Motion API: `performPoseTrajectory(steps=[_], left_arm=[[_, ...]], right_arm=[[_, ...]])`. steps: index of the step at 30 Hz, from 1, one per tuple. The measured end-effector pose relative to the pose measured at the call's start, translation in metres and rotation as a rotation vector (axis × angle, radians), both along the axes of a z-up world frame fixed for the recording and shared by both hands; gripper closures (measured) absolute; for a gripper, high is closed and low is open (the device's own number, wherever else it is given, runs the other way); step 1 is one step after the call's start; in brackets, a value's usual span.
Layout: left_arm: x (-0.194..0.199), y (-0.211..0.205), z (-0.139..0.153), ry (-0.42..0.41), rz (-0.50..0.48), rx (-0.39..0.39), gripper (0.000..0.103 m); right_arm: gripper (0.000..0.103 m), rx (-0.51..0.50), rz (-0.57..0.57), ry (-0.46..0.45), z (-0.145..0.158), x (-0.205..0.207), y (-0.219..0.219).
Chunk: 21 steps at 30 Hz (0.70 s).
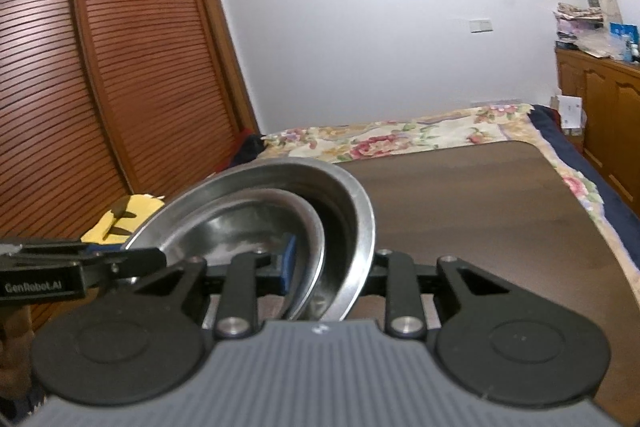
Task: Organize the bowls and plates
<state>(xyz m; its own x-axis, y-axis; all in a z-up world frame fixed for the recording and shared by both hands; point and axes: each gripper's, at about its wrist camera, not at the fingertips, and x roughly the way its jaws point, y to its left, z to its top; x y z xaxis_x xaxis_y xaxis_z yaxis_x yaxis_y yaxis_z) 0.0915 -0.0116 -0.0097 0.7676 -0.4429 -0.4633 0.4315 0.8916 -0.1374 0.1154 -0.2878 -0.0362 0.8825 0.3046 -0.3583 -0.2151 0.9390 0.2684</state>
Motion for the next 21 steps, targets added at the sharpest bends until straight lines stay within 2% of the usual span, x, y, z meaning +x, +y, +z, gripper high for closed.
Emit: performPoseTrajectory(steps=[14, 21], left_arm=[[-0.012, 0.061, 0.003, 0.003, 0.117, 0.018, 0.078], [-0.01, 0.075, -0.004, 0.023, 0.151, 0.023, 0.078]], right_arm=[[0.073, -0.04, 0.13, 0.028, 0.0, 0.008, 0.058], [0.073, -0.068, 0.174, 0.045, -0.002, 0.007, 0.078]])
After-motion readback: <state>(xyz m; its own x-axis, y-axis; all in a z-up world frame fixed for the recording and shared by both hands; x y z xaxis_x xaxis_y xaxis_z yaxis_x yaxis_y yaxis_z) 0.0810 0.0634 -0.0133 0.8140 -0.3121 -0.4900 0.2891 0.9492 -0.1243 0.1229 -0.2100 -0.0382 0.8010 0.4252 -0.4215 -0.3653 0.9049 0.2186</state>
